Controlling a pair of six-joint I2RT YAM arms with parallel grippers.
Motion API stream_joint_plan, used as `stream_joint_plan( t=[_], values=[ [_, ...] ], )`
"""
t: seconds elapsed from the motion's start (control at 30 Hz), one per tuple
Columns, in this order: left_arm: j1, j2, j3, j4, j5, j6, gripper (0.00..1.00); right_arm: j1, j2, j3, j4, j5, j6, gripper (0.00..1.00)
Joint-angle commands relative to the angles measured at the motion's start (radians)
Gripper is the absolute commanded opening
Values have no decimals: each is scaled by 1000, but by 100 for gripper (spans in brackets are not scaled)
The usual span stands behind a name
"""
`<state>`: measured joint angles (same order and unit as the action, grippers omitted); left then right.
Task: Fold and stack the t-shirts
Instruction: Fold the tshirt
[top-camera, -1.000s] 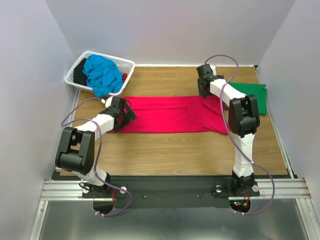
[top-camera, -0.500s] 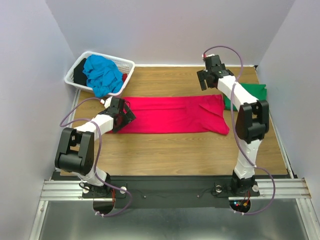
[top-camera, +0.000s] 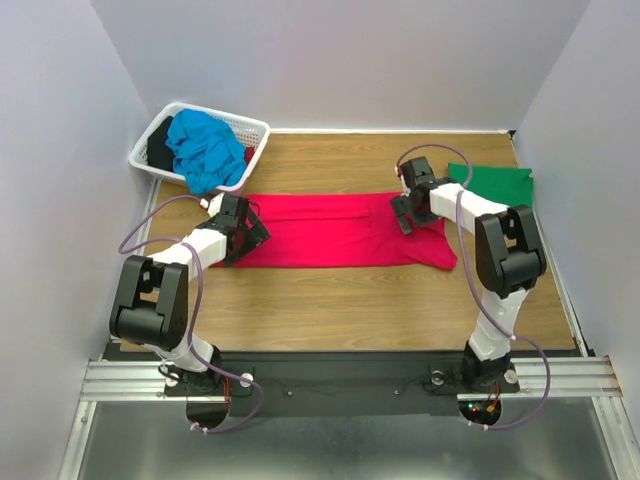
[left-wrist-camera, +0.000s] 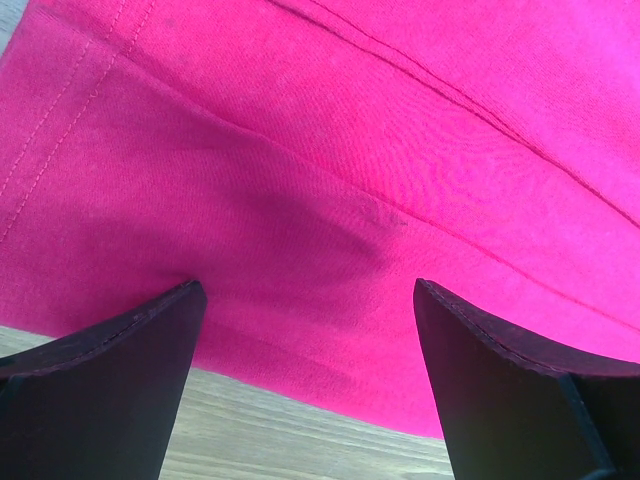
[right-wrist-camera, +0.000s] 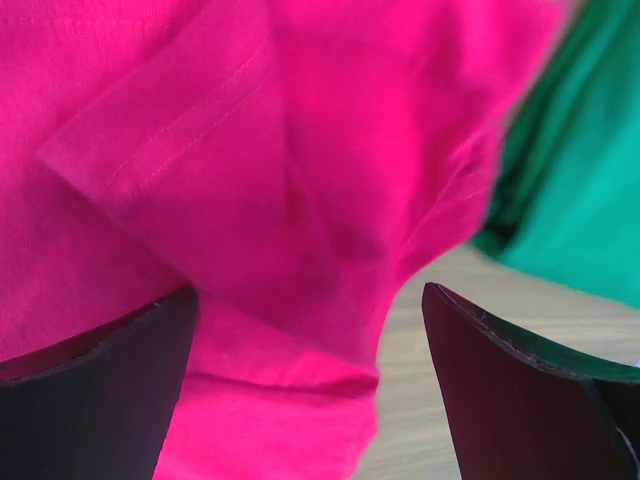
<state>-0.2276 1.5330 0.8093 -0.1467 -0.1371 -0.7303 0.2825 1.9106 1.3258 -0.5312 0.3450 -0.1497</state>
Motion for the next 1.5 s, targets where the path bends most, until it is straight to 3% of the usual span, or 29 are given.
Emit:
stream_joint_plan(
  t=[0.0,0.2,0.4,0.63,0.9,1.0,1.03,1.13,1.33,1.47],
  values=[
    [10,-5,-33,-108,-39,19,98,14,21,45,65,90,-8,100],
    [11,-8,-41,-116,-53,22,98,11,102,128,83,293,35,100],
    [19,-20,-56,-122,-62,23,98,-25,130,203,83,325,91,100],
    [19,-42,-65,-125,-52,20,98,-77,117,306,82,249,222,100],
    [19,-152,-32,-155,-27,34,98,-77,-37,227,60,129,301,100],
    [19,-198,5,-174,-41,35,98,-77,-131,165,45,-31,410,100],
    [19,-203,19,-174,-44,35,98,-77,-180,106,46,-189,456,100],
    [19,-185,71,-166,-47,49,98,-43,-234,-20,54,-383,563,100],
    [20,-41,128,-122,-50,63,98,66,-217,-192,102,-365,671,100],
    [17,36,110,-103,-13,55,98,66,-142,-185,109,-311,731,100]
  ],
)
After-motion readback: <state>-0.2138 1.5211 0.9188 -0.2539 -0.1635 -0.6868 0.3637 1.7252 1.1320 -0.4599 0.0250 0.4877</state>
